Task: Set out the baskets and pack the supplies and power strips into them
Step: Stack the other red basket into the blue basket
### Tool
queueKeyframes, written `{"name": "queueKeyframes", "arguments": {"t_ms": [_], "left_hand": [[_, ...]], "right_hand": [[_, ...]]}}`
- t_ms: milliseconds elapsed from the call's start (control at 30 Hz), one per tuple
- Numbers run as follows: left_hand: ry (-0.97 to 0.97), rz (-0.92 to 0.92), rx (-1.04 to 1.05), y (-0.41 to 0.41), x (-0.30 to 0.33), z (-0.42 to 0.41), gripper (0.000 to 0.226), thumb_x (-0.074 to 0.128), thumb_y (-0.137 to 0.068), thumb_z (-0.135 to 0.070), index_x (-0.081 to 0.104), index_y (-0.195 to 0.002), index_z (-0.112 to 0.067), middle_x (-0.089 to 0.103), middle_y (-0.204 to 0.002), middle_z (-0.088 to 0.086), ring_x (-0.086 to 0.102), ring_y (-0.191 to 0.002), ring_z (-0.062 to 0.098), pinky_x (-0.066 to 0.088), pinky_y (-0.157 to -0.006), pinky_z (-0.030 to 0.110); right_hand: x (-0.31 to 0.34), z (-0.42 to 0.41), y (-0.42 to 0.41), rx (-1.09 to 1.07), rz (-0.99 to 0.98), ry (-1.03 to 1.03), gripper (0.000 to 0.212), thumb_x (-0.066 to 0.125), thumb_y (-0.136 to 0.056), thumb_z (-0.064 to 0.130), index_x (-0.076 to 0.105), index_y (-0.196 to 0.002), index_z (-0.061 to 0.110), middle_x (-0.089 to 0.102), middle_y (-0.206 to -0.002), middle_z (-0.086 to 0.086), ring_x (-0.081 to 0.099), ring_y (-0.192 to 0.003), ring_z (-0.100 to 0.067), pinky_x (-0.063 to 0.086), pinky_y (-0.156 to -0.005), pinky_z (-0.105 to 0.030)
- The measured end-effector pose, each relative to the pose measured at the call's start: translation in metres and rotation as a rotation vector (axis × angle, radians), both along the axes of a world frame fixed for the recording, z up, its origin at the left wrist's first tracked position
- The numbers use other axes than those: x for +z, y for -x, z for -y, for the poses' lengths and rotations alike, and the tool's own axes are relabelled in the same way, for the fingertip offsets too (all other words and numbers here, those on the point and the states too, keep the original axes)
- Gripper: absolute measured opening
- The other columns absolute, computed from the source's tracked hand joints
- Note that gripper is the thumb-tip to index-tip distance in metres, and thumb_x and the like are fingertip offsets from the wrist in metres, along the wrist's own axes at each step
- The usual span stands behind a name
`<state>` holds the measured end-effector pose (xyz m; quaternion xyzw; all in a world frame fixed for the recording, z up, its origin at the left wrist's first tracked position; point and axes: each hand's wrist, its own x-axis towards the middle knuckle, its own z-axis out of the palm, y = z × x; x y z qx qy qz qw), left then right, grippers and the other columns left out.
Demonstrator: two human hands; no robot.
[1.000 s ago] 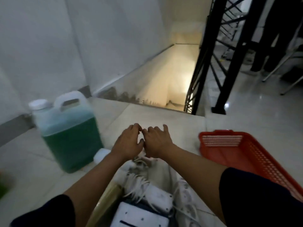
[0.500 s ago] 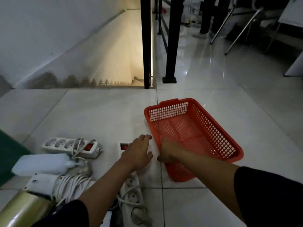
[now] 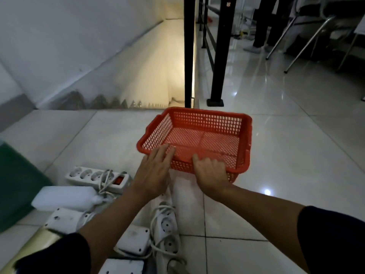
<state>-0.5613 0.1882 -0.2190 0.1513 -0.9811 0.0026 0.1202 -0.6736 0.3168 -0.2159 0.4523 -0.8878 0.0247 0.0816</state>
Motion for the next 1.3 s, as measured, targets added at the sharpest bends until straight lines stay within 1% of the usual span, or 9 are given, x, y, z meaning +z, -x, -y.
{"name": "queueKeyframes", "arguments": {"t_ms": [200,300,367,500,800,1033,1133,1200,1300], "left_hand": [[0.229,0.098,0.118,-0.049,0.043,0.052,0.055,0.065,-0.083,-0.030,0.049,-0.132,-0.012,0.057,-0.133,0.013,0.055,-0.120,0.033,0.041,-0.101,0.047],[0.225,0.109,0.101,-0.085,0.063,0.071,0.040,0.064,-0.085,-0.021,0.053,-0.124,-0.015,0.071,-0.106,0.011,0.068,-0.088,0.029,0.055,-0.078,0.039],[0.227,0.112,0.085,-0.113,0.079,0.081,0.041,0.069,-0.079,-0.010,0.057,-0.118,-0.017,0.073,-0.093,0.008,0.070,-0.073,0.027,0.059,-0.063,0.035],[0.277,0.097,0.158,-0.169,0.108,0.094,0.043,0.072,-0.075,-0.007,0.057,-0.113,-0.019,0.073,-0.091,0.003,0.070,-0.070,0.023,0.059,-0.058,0.034],[0.442,0.031,0.346,-0.323,0.175,0.130,0.038,0.062,-0.084,-0.013,0.056,-0.121,-0.018,0.073,-0.102,0.005,0.071,-0.076,0.026,0.058,-0.062,0.035],[0.335,0.046,0.661,-0.486,0.167,0.128,0.035,0.050,-0.089,-0.015,0.050,-0.124,-0.020,0.068,-0.110,0.006,0.067,-0.090,0.029,0.057,-0.075,0.036],[0.277,0.046,0.773,-0.552,0.152,0.115,0.041,0.031,-0.084,-0.029,0.054,-0.117,-0.019,0.072,-0.098,0.010,0.068,-0.081,0.034,0.056,-0.065,0.038],[0.215,0.044,0.830,-0.590,0.135,0.101,0.045,0.025,-0.084,-0.030,0.054,-0.116,-0.021,0.072,-0.102,0.009,0.069,-0.083,0.035,0.054,-0.063,0.041],[0.095,0.030,0.936,-0.633,0.115,0.080,0.031,0.042,-0.092,-0.024,0.050,-0.122,-0.024,0.067,-0.116,0.002,0.067,-0.097,0.028,0.052,-0.075,0.038]], "right_hand": [[0.033,0.031,-0.024,0.196,-0.209,0.012,0.048,0.078,-0.070,0.020,0.061,-0.113,0.011,0.071,-0.090,-0.013,0.067,-0.078,-0.034,0.052,-0.068,-0.041],[0.046,0.049,-0.041,0.285,-0.243,0.143,0.050,0.082,-0.061,0.015,0.064,-0.107,0.007,0.071,-0.086,-0.015,0.067,-0.075,-0.035,0.054,-0.066,-0.043],[0.055,0.061,-0.057,0.345,-0.292,0.231,0.034,0.066,-0.072,0.013,0.063,-0.105,0.007,0.071,-0.088,-0.015,0.066,-0.078,-0.035,0.053,-0.069,-0.042],[0.075,0.090,-0.098,0.454,-0.288,0.364,0.032,0.038,-0.085,0.017,0.062,-0.104,0.008,0.070,-0.090,-0.013,0.065,-0.081,-0.033,0.052,-0.070,-0.040],[0.129,0.177,-0.234,0.562,-0.304,0.599,0.062,0.004,-0.096,0.018,0.065,-0.095,0.012,0.070,-0.089,-0.010,0.062,-0.084,-0.034,0.044,-0.074,-0.041],[0.132,0.239,-0.377,0.827,-0.297,0.629,0.033,0.037,-0.085,0.015,0.067,-0.100,0.013,0.069,-0.090,-0.014,0.059,-0.085,-0.036,0.041,-0.076,-0.039],[0.131,0.248,-0.433,0.958,-0.352,0.481,0.022,0.061,-0.076,0.012,0.067,-0.097,0.011,0.070,-0.089,-0.018,0.061,-0.085,-0.038,0.047,-0.079,-0.046],[0.132,0.246,-0.469,1.034,-0.402,0.380,0.019,0.056,-0.074,0.014,0.067,-0.090,0.013,0.070,-0.085,-0.017,0.063,-0.082,-0.037,0.045,-0.080,-0.046],[0.138,0.243,-0.517,1.111,-0.401,0.224,0.017,0.054,-0.080,0.019,0.065,-0.093,0.016,0.071,-0.094,-0.013,0.062,-0.094,-0.035,0.043,-0.088,-0.049]]}}
